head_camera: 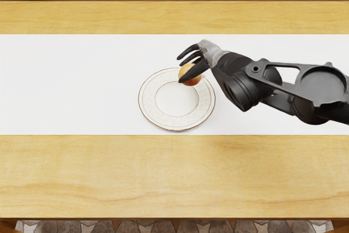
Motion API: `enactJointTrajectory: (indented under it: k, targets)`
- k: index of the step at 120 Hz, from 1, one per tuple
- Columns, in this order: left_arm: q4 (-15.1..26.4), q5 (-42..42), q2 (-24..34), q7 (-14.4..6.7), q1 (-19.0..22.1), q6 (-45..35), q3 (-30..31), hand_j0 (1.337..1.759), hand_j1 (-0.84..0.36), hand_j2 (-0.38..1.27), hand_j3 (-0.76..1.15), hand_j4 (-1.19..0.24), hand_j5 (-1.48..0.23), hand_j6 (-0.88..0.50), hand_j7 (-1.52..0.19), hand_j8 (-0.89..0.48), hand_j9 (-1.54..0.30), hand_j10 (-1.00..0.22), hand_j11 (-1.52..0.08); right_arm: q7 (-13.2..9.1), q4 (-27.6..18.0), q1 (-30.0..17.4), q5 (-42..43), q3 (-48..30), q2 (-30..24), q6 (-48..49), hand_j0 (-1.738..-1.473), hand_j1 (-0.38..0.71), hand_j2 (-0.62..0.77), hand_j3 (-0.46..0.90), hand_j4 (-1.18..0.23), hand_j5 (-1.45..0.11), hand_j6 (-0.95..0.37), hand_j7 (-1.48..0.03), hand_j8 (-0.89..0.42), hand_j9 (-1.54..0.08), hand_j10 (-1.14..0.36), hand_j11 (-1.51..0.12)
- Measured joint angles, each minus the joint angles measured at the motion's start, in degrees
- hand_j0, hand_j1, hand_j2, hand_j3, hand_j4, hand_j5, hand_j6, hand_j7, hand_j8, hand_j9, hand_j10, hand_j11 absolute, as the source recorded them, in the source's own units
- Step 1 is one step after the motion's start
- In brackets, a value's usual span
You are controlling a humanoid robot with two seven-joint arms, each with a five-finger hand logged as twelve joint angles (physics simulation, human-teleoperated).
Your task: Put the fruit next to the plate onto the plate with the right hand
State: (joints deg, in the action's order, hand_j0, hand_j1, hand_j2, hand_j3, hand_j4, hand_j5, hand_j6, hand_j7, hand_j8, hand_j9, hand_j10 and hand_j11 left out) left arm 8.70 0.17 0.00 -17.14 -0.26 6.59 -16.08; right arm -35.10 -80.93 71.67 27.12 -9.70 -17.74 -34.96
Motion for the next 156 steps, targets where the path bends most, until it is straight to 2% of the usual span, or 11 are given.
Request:
enactJointTrajectory:
  k: [14,34,52,60,86,95,103,117,134,142,156]
  targets:
    - [0.00,0.00,0.00,0.00,0.00,0.00,0.02,1.658,0.34,0.00,0.00,-0.01,-0.01,-0.01,-0.01,-0.01,-0.01,-0.01,-0.01,0.01,1.34,-1.46,0.09,-0.18,2.69,0.01,-1.653,0.20,0.10,0.00,-0.67,-0.97,-0.62,-0.91,-0.37,-0.96,-0.44,-0.92]
    - [0.00,0.00,0.00,0.00,0.00,0.00,0.03,1.658,0.34,0.00,0.00,-0.01,-0.01,-0.01,-0.01,-0.01,-0.01,-0.01,-0.01,0.08,3.54,-3.56,0.27,-0.82,3.73,-0.04,-1.656,-0.08,0.04,0.00,-0.32,-0.46,-0.30,-0.43,-0.19,-0.45,-0.22,-0.43]
    - [0.00,0.00,0.00,0.00,0.00,0.00,0.01,1.658,0.34,0.00,0.00,-0.01,-0.01,-0.01,-0.01,-0.01,-0.01,-0.01,-0.01,0.10,2.64,-9.89,0.16,-12.81,3.66,0.07,-1.657,-0.22,0.02,0.00,-0.15,-0.22,-0.14,-0.21,-0.09,-0.22,-0.10,-0.21]
    - [0.00,0.00,0.00,0.00,0.00,0.00,0.01,1.658,0.34,0.00,0.00,-0.01,-0.01,-0.01,-0.01,-0.01,-0.01,-0.01,-0.01,0.10,2.45,-14.51,0.31,-20.97,2.73,5.54,-1.657,-0.26,0.02,0.00,-0.11,-0.16,-0.10,-0.15,-0.07,-0.16,-0.07,-0.15]
    - [0.00,0.00,0.00,0.00,0.00,0.00,0.02,1.658,0.34,0.00,0.00,-0.01,-0.01,-0.01,-0.01,-0.01,-0.01,-0.01,-0.01,0.10,2.99,-27.08,0.31,-41.81,-2.01,41.08,-1.658,-0.32,0.01,0.00,-0.04,-0.05,-0.04,-0.05,-0.02,-0.05,-0.03,-0.05]
    - [0.00,0.00,0.00,0.00,0.00,0.00,0.01,1.658,0.34,0.00,0.00,-0.01,-0.01,-0.01,-0.01,-0.01,-0.01,-0.01,-0.01,0.10,5.21,-32.14,-0.09,-49.77,-2.75,54.30,-1.658,-0.33,0.00,0.00,-0.03,-0.04,-0.02,-0.04,-0.02,-0.04,-0.02,-0.04]
    - [0.00,0.00,0.00,0.00,0.00,0.00,0.00,1.658,0.34,0.00,0.00,-0.01,-0.01,-0.01,-0.01,-0.01,-0.01,-0.01,-0.01,0.10,8.27,-35.02,-1.90,-54.67,-3.10,61.70,-1.658,-0.33,0.00,0.00,-0.02,-0.03,-0.02,-0.03,-0.01,-0.03,-0.01,-0.03]
    - [0.00,0.00,0.00,0.00,0.00,0.00,0.01,1.658,0.34,0.00,0.00,-0.01,-0.01,-0.01,-0.01,-0.01,-0.01,-0.01,-0.01,0.10,13.85,-39.40,-7.85,-61.56,-4.28,67.27,-1.658,-0.34,0.00,0.00,-0.01,-0.02,-0.01,-0.01,-0.01,-0.02,-0.01,-0.01]
    - [0.00,0.01,0.00,0.00,0.00,0.00,0.01,1.658,0.34,0.00,0.00,-0.01,-0.01,-0.01,-0.01,-0.01,-0.01,-0.01,-0.01,0.10,21.81,-43.00,-16.16,-64.21,-6.44,69.27,-1.658,-0.34,0.00,0.00,0.00,-0.01,0.00,-0.01,0.00,-0.01,0.00,-0.01]
    - [0.00,0.01,0.00,0.00,0.00,0.00,0.00,1.658,0.34,0.00,0.00,-0.01,-0.01,-0.01,-0.01,-0.01,-0.01,-0.01,-0.01,0.10,23.00,-44.42,-18.68,-64.37,-7.61,69.60,-1.658,-0.35,0.00,0.00,0.00,-0.01,0.00,-0.01,0.00,-0.01,0.00,-0.01]
    - [0.00,0.01,0.00,0.00,0.00,0.00,0.02,1.658,0.34,0.00,0.00,-0.01,-0.01,-0.01,-0.01,-0.01,-0.01,-0.01,-0.01,0.10,22.26,-46.59,-22.58,-64.20,-10.89,69.85,-1.658,-0.35,0.00,0.00,0.00,0.00,0.00,0.00,0.00,0.00,0.00,0.00]
